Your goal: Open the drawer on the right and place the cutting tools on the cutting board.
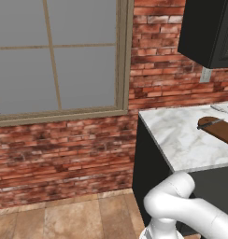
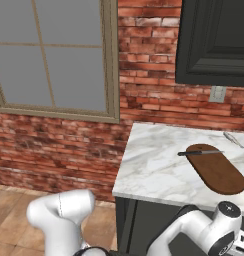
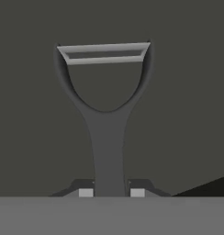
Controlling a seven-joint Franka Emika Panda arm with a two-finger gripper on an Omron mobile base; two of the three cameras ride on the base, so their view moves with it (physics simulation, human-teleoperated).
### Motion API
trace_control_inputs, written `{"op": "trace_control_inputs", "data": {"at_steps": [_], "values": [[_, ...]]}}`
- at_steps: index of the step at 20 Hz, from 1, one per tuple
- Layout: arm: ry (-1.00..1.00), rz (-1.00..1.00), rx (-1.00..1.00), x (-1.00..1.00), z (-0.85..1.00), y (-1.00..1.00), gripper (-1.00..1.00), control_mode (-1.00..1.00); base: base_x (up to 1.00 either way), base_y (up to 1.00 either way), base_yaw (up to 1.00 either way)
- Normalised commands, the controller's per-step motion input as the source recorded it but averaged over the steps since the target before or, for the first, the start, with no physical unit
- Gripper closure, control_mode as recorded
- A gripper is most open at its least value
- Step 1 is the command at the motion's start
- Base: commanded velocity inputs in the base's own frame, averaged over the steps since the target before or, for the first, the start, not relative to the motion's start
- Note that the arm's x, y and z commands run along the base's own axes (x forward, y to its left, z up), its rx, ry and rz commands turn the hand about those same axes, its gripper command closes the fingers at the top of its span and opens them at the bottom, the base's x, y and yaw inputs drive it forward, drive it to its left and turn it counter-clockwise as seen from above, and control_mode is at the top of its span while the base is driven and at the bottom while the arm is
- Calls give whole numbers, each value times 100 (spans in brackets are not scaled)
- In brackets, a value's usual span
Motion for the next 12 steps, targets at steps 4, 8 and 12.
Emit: {"op": "trace_control_inputs", "data": {"at_steps": [4,8,12], "values": [[-14,0,-1,-12,53,7,100,-100,0,0,0],[-12,0,0,-10,53,9,100,-100,0,0,0],[-2,0,0,-4,58,8,100,-100,0,0,0]]}}
